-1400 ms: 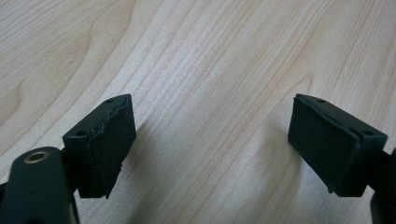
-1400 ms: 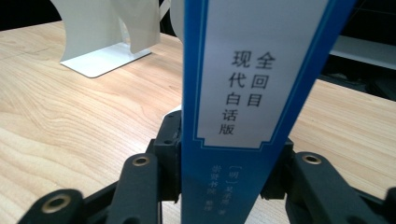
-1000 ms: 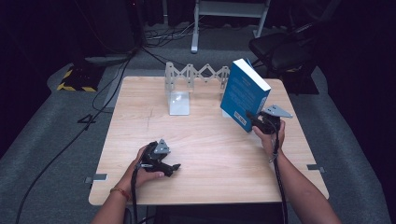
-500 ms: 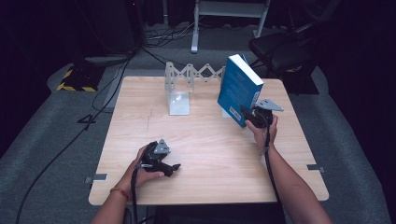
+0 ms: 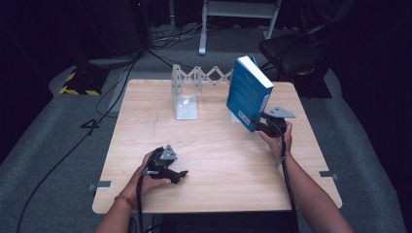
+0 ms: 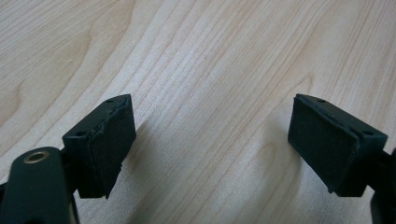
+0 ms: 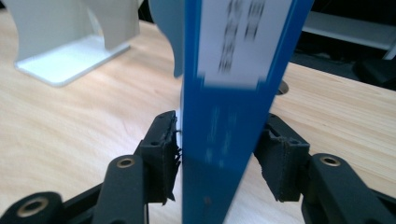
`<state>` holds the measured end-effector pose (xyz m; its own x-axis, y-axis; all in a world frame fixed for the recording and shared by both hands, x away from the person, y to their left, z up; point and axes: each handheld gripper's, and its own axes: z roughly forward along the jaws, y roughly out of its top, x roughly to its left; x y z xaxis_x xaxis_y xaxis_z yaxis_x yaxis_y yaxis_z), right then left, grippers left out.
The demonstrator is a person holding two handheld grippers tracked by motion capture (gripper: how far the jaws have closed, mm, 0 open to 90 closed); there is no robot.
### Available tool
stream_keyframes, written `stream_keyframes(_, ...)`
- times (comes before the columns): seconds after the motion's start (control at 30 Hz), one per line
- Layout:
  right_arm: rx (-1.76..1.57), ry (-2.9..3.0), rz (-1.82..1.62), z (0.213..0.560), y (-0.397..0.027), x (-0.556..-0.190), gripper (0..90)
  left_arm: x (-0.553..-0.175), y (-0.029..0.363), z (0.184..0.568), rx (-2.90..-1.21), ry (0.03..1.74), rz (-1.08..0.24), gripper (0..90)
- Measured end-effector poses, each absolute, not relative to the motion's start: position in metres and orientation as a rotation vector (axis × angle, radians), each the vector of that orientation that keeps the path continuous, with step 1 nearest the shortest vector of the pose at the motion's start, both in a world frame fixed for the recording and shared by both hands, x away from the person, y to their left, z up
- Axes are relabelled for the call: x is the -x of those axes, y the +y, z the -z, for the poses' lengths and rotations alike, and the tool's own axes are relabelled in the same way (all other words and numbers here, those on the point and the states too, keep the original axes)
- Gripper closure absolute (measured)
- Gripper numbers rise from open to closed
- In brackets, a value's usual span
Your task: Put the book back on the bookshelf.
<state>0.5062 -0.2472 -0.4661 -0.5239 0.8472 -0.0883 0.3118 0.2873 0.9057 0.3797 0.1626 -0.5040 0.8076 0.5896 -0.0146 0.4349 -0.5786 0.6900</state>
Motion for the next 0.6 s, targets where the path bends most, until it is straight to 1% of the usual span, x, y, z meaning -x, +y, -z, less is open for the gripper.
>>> stream_keyframes(0.03,-1.034,1.985,-1.206,0.466,-0.247,-0.506,53.0,-0.380,0.163,0.504,-2.278,0.751,-0.281,15.5)
stream_keyframes(0.13,-1.016,1.997,-1.218,0.467,-0.253,-0.502,59.2,-0.379,0.162,0.504,-2.277,0.754,-0.284,15.5)
stream_keyframes(0.27,-1.009,2.010,-1.245,0.468,-0.255,-0.504,61.0,-0.380,0.162,0.504,-2.277,0.755,-0.283,15.5)
stream_keyframes(0.47,-1.042,2.006,-1.236,0.467,-0.252,-0.510,61.6,-0.380,0.162,0.504,-2.278,0.751,-0.280,15.4)
stream_keyframes(0.6,-1.044,2.000,-1.210,0.466,-0.249,-0.512,60.5,-0.380,0.162,0.504,-2.278,0.752,-0.281,15.4)
